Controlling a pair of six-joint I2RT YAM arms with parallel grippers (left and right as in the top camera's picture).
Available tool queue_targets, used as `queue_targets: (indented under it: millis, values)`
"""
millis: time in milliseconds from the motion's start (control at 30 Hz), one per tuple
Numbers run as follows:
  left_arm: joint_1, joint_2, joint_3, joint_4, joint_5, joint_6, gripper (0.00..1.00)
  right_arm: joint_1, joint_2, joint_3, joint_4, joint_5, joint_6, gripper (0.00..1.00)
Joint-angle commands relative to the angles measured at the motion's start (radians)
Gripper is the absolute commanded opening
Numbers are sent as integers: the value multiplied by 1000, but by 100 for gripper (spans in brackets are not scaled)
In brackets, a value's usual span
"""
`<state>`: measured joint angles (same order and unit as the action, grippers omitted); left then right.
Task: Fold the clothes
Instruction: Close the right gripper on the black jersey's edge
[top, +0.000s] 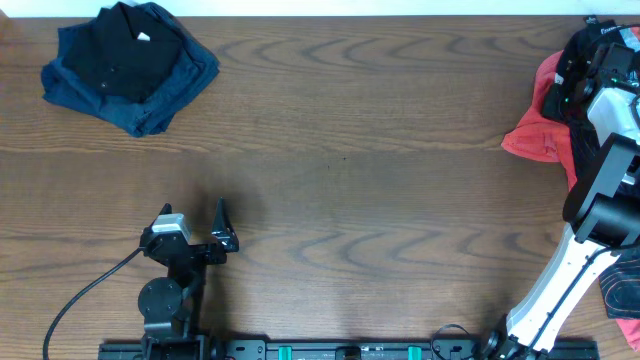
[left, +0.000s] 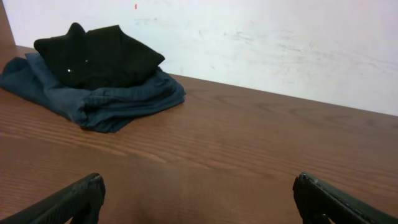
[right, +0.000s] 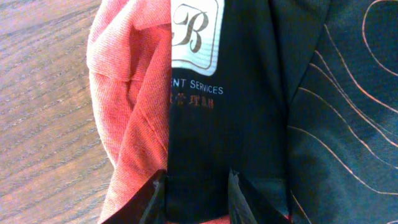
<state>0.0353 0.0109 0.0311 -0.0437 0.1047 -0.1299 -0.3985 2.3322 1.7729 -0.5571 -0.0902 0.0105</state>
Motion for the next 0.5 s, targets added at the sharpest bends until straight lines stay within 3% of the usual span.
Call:
queue_targets:
  millis: [0, 467]
  values:
    - [-4, -6, -27, -16, 10, 10, 98, -7, -34, 19, -5, -1, 4, 26]
    - [-4, -6, -27, -16, 10, 10, 98, -7, -38, 19, -4, -1, 5, 18]
